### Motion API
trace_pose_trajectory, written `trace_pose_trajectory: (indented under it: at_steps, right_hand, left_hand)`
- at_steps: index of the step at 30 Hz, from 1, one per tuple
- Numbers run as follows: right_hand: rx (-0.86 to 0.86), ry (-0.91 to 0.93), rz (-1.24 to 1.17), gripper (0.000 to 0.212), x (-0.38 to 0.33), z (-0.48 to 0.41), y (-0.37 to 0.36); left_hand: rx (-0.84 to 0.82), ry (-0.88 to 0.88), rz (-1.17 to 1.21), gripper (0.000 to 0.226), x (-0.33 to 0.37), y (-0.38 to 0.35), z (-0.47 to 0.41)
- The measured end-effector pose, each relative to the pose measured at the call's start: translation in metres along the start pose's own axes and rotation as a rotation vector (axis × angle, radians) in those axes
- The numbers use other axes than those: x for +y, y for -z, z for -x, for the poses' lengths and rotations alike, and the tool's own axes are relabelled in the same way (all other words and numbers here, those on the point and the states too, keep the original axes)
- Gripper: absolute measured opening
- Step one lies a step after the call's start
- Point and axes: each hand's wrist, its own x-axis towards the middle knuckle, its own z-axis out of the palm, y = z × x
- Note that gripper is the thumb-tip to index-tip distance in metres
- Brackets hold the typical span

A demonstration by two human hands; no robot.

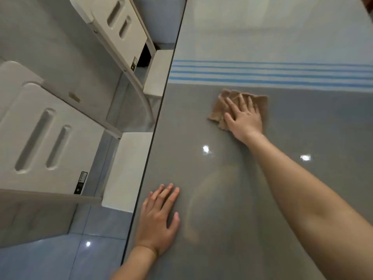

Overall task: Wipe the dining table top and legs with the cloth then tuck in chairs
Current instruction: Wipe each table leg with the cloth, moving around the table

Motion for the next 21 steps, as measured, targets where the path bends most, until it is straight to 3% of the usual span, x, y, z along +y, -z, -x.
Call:
trace_pose_trajectory:
  at_steps: [4, 10, 14, 21]
  right_hand:
    - [-0.036, 0.264, 0.002, 0.059, -0.021, 0.122, -0.025]
    - [-0.105, 0.387, 0.055, 0.062, 0.050, 0.330, -0.035]
    - [-0.103, 0.253, 0.011, 0.061, 0.124, 0.389, -0.023]
    - [-0.017, -0.123, -0.033, 0.063, 0.187, 0.355, 0.006]
  left_hand:
    - [0.008, -0.010, -0.035, 0.060, 0.004, 0.001, 0.000]
    - [0.017, 0.000, -0.092, 0.060, 0.005, -0.002, 0.001]
    - [0.015, -0.019, -0.124, 0.059, 0.005, 0.000, 0.000]
    - [0.027, 0.014, -0.112, 0.062, 0.019, 0.004, -0.007]
